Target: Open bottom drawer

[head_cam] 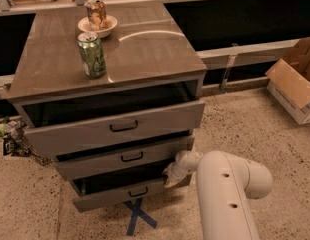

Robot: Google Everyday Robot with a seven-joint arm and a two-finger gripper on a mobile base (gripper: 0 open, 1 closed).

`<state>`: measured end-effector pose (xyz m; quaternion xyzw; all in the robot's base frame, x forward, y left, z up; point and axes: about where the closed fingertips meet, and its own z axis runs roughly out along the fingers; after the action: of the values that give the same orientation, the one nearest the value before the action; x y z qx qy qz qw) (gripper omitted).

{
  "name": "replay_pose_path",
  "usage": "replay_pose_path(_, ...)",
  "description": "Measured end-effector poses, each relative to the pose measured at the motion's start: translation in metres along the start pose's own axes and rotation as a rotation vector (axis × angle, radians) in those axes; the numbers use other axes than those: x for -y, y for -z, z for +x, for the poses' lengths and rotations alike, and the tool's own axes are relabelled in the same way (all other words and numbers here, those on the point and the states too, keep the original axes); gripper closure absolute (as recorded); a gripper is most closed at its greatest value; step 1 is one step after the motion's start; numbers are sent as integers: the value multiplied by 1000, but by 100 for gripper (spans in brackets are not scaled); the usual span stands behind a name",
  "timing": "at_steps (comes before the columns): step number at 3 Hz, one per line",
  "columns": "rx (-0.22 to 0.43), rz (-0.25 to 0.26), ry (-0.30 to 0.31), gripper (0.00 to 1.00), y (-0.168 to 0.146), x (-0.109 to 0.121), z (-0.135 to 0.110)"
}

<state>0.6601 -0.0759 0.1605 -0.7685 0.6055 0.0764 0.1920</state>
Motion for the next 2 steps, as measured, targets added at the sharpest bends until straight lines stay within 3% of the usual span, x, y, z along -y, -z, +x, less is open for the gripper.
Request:
replay_pose_path(1,0,0,0,93,2,0,-1)
replay_pose_path(2,24,-50,5,61,16,-3,-13)
